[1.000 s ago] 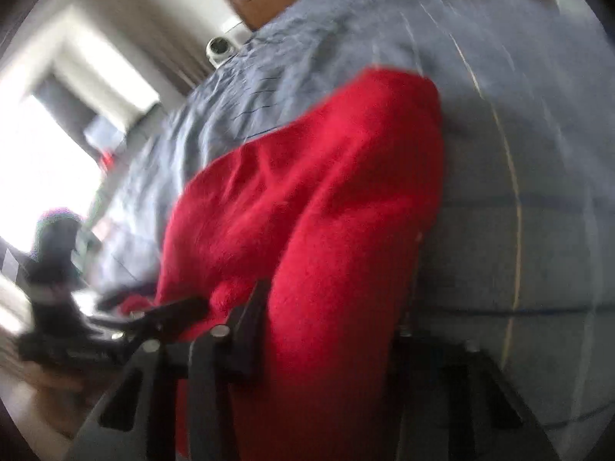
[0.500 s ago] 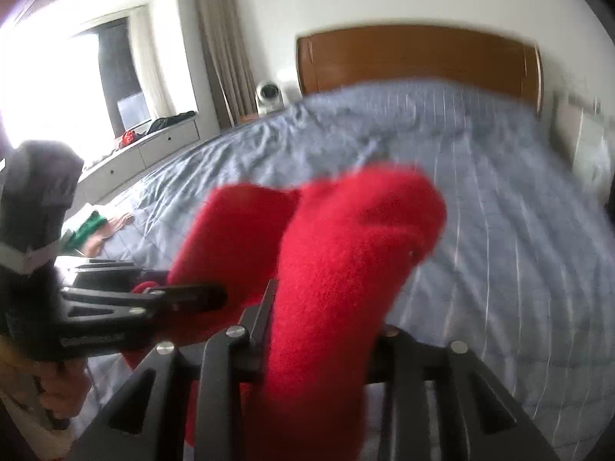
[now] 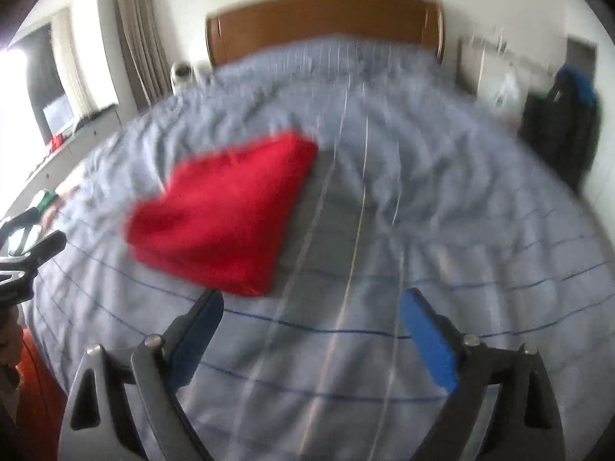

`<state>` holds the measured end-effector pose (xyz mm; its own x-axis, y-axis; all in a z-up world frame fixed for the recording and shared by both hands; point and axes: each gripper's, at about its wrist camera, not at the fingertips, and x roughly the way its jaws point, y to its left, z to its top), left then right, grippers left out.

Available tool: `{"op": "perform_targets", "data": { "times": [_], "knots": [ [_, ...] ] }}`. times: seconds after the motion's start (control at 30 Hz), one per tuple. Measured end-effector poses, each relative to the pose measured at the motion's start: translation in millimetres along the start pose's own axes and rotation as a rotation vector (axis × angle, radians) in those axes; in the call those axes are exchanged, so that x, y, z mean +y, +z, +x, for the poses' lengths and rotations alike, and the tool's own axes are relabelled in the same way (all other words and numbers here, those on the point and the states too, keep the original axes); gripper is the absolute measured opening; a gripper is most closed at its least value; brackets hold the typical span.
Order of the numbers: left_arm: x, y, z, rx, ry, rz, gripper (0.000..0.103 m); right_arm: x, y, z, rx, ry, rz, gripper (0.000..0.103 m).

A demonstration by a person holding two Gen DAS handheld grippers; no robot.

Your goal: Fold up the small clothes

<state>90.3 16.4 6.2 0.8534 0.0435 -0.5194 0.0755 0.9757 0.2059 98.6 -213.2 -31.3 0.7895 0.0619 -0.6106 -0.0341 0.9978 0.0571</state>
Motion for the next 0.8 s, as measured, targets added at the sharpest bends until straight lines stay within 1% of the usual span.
{"op": "perform_targets", "data": {
  "times": [0.03, 0.07, 0.1, 0.13, 0.17, 0.23, 0.27, 0.33, 0.37, 0.43, 0.57, 0.7, 0.8],
  "knots": [
    [1.1, 4.3, -5.5, -0.015, 0.0, -0.015, 0.103, 4.6, 5.0, -28.3, -0.101, -0.004, 0.01, 0.098],
    [4.4, 8.8, -13.4, -0.031, -0.017, -0.039, 0.103, 7.5, 8.4, -48.1, -0.164, -0.004, 0.023, 0.103],
    [6.7, 11.6, -20.6, -0.036, -0.035, -0.064, 0.103, 9.7, 12.3, -61.1, -0.201, 0.004, 0.034, 0.103],
    [7.7, 12.8, -24.9, -0.021, -0.041, -0.079, 0.103, 13.9, 16.1, -69.6, -0.217, 0.023, 0.042, 0.103],
    [9.0, 11.0, -29.2, 0.004, -0.041, -0.083, 0.103, 20.2, 21.4, -74.3, -0.183, 0.048, 0.026, 0.103],
    [8.3, 7.3, -27.5, 0.06, -0.04, -0.088, 0.103, 30.3, 26.5, -74.2, -0.126, 0.04, -0.004, 0.103],
    [7.7, 2.2, -27.5, 0.098, -0.034, -0.101, 0.103, 35.6, 25.9, -74.7, -0.096, 0.027, -0.012, 0.103],
    [8.7, -6.1, -27.2, 0.154, -0.027, -0.135, 0.103, 42.1, 22.0, -75.8, -0.069, 0.037, -0.014, 0.103],
    [9.8, -11.4, -26.9, 0.182, -0.034, -0.157, 0.103, 47.5, 18.4, -74.7, -0.039, 0.042, -0.025, 0.103],
    [9.7, -17.7, -26.5, 0.21, -0.058, -0.175, 0.103, 55.6, 11.0, -74.4, -0.008, 0.029, -0.055, 0.103],
    [5.1, -22.3, -35.4, 0.213, -0.052, -0.159, 0.103, 67.8, -1.1, -72.0, 0.028, 0.006, -0.091, 0.103],
    [4.2, -22.2, -40.9, 0.209, -0.048, -0.15, 0.103, 72.7, 1.3, -72.0, 0.041, -0.019, -0.105, 0.103],
    [2.7, -22.5, -42.1, 0.207, -0.045, -0.131, 0.103, 76.5, 6.1, -75.4, 0.053, -0.015, -0.104, 0.103]
  ]
}}
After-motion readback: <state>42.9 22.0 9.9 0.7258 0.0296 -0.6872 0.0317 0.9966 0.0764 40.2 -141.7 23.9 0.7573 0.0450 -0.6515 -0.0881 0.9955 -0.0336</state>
